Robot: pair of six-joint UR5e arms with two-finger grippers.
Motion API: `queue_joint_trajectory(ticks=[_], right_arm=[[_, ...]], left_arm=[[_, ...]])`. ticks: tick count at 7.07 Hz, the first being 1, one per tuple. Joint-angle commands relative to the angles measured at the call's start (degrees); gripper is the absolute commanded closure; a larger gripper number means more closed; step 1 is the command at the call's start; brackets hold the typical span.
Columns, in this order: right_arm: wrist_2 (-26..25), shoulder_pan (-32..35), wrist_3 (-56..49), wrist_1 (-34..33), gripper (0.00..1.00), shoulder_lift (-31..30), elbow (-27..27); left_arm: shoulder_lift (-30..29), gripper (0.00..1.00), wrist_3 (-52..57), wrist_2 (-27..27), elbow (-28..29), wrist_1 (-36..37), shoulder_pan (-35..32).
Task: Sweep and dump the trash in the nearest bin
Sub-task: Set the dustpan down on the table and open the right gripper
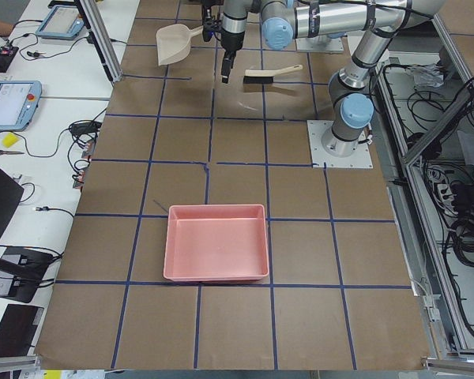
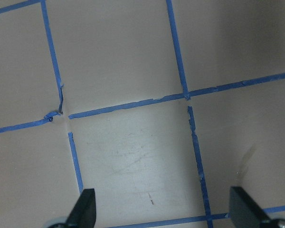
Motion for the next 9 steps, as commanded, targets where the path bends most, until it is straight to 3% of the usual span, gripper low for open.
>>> queue_joint_trajectory(ticks=[1,3,5,9], right_arm=[[-0.17,3.44,8.87,-1.49,0.98,1.96,0.23],[0.36,4.84,10.05,-3.41,0.98,4.14,0.24],[-0.07,7.21,14.62,-6.42,0.98,6.96,0.15],[-0.34,8.28,15.41,-6.6,0.97,7.75,0.32]], left_arm=[[0.81,0.0,-0.55,-2.75,0.71,-0.7,-0.24],[1.86,0.0,-2.13,-5.15,2.28,-5.93,0.19],[-0.32,0.0,-2.23,-5.33,9.3,-14.48,0.72],[-3.31,0.0,-2.31,-5.24,11.78,-14.77,0.72]])
